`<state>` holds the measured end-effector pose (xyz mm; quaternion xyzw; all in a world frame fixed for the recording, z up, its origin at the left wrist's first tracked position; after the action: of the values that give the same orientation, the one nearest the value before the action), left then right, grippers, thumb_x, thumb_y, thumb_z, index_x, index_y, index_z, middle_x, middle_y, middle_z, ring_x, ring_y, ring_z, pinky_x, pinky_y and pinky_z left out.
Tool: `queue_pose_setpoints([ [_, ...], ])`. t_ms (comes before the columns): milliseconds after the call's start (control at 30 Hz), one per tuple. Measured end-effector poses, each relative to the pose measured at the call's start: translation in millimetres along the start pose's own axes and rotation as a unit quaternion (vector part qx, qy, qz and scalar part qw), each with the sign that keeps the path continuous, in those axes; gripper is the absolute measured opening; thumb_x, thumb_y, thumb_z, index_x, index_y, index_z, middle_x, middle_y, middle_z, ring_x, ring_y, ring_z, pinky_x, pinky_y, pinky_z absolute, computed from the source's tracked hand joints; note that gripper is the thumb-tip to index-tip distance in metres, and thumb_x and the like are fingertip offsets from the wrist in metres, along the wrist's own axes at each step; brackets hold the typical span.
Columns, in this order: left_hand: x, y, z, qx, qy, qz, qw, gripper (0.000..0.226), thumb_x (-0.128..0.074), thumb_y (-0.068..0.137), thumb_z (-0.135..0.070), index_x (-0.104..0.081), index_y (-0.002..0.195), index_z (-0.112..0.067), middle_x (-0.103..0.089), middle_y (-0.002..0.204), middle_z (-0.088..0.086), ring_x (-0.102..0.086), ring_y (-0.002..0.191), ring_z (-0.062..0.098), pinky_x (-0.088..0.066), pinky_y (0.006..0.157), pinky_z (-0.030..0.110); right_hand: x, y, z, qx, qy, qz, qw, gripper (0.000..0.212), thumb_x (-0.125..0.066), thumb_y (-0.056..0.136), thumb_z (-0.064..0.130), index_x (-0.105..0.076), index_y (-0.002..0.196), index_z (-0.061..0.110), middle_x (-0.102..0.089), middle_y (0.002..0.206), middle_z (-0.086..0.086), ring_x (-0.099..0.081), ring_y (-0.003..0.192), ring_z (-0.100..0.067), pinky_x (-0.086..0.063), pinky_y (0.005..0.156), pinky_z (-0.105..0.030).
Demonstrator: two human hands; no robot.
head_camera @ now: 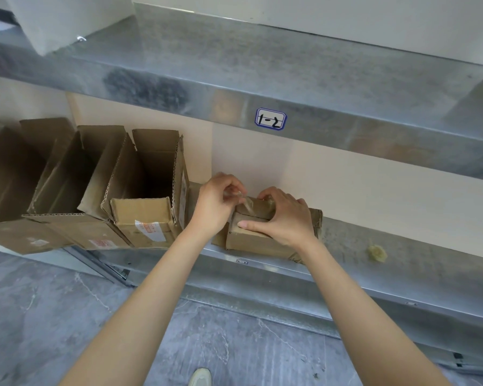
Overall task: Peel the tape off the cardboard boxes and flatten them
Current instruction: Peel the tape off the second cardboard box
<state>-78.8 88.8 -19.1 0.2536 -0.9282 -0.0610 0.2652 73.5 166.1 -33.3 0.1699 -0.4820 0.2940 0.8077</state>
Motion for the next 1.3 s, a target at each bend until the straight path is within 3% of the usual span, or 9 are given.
queue_pose_setpoints([
  [167, 0.4, 0.6, -9.2, -0.040, 0.022, -0.020, 0.999, 0.023, -0.073, 0.073, 0.007, -0.069, 0.081, -0.014, -0.063, 0.091, 0.005, -0.061, 0.081, 0.006, -0.042, 0.072, 0.007, 5.8, 2.5, -0.2, -0.030, 0.089, 0.000, 0.996, 0.063, -0.047, 0.062, 0.088, -0.051, 0.106, 0.044, -0.061, 0.105, 0.025, -0.055, 0.099, -0.001, -0.033, 0.094, -0.032],
  [300, -2.7, -5.3, -12.9, -0.070, -0.019, -0.007, 0.997, 0.018, -0.075, 0.075, 0.006, -0.072, 0.083, -0.009, -0.064, 0.092, 0.002, -0.063, 0.087, 0.006, -0.046, 0.081, 0.014, 8.6, 8.7, -10.5, -0.089, 0.297, -0.036, 0.950, 0.029, -0.033, 0.079, 0.051, -0.057, 0.097, 0.046, -0.068, 0.087, 0.021, -0.061, 0.091, -0.005, -0.035, 0.103, -0.044],
  [467, -20.5, -8.7, -22.4, -0.085, -0.046, -0.009, 0.995, 0.030, -0.069, 0.081, 0.006, -0.075, 0.092, -0.021, -0.071, 0.093, -0.003, -0.066, 0.095, 0.006, -0.049, 0.088, 0.021, 5.8, 12.2, -18.6, -0.087, 0.391, -0.057, 0.914, 0.035, -0.039, 0.075, 0.035, -0.052, 0.105, 0.043, -0.071, 0.091, 0.011, -0.060, 0.089, -0.019, -0.040, 0.096, -0.050],
  [533, -28.2, -7.3, -23.2, -0.077, -0.043, -0.025, 0.996, 0.031, -0.068, 0.083, 0.004, -0.075, 0.098, -0.023, -0.073, 0.091, -0.010, -0.066, 0.095, 0.009, -0.050, 0.087, 0.028, 5.5, 12.1, -19.6, -0.079, 0.399, -0.062, 0.911, 0.037, -0.040, 0.074, 0.035, -0.053, 0.107, 0.042, -0.070, 0.087, 0.010, -0.061, 0.087, -0.020, -0.041, 0.097, -0.053],
  [633, -38.1, -7.1, -24.7, -0.023, -0.102, -0.031, 0.994, 0.029, -0.067, 0.086, 0.002, -0.064, 0.106, -0.017, -0.074, 0.087, -0.008, -0.067, 0.086, 0.006, -0.049, 0.079, 0.021, 5.4, 10.7, -19.9, -0.069, 0.408, -0.053, 0.909, 0.040, -0.044, 0.067, 0.040, -0.058, 0.104, 0.041, -0.070, 0.086, 0.009, -0.062, 0.092, -0.020, -0.042, 0.097, -0.052],
  [800, -41.2, -6.2, -21.8, 0.005, -0.121, -0.064, 0.991, 0.027, -0.071, 0.084, 0.001, -0.055, 0.102, -0.011, -0.069, 0.093, -0.003, -0.068, 0.079, 0.006, -0.053, 0.071, 0.019, 5.4, 9.5, -15.3, -0.045, 0.321, -0.030, 0.945, 0.024, -0.054, 0.081, 0.047, -0.057, 0.105, 0.044, -0.068, 0.096, 0.019, -0.062, 0.098, -0.012, -0.044, 0.096, -0.045],
  [1067, -37.4, -10.6, -10.9, -0.031, -0.061, -0.026, 0.997, 0.036, -0.071, 0.078, 0.004, -0.056, 0.106, -0.012, -0.064, 0.105, 0.000, -0.069, 0.092, 0.006, -0.057, 0.082, 0.025, 5.5, 14.5, -14.9, 0.000, 0.233, -0.058, 0.971, 0.013, -0.057, 0.094, 0.031, -0.059, 0.102, 0.041, -0.066, 0.100, 0.026, -0.063, 0.092, -0.008, -0.050, 0.085, -0.045],
  [1200, -40.4, -18.6, -1.7, -0.064, 0.092, -0.034, 0.993, 0.044, -0.078, 0.071, -0.030, -0.061, 0.110, -0.020, -0.062, 0.112, -0.008, -0.055, 0.107, 0.016, -0.042, 0.085, 0.027, 7.1, 13.4, -13.8, -0.007, 0.218, -0.064, 0.974, 0.028, -0.048, 0.093, 0.013, -0.060, 0.102, 0.038, -0.063, 0.101, 0.023, -0.059, 0.097, -0.006, -0.047, 0.088, -0.038],
  [1300, -44.9, -26.1, 10.4, -0.020, 0.038, 0.016, 0.999, 0.062, -0.069, 0.072, -0.055, -0.057, 0.122, -0.020, -0.056, 0.128, -0.009, -0.054, 0.116, 0.010, -0.047, 0.091, 0.030, 8.0, 12.9, -11.8, -0.011, 0.191, -0.062, 0.980, 0.025, -0.042, 0.094, 0.014, -0.059, 0.098, 0.032, -0.062, 0.099, 0.019, -0.053, 0.097, -0.010, -0.043, 0.089, -0.038],
])
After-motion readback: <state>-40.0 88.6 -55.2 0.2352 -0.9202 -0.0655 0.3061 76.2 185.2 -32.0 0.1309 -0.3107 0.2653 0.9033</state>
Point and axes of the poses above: each hand's wrist, its own y-axis towards the middle knuckle, its own x-axis out of the back of the hand, z = x × y, the point moved 4 cm from there along y, towards the middle knuckle
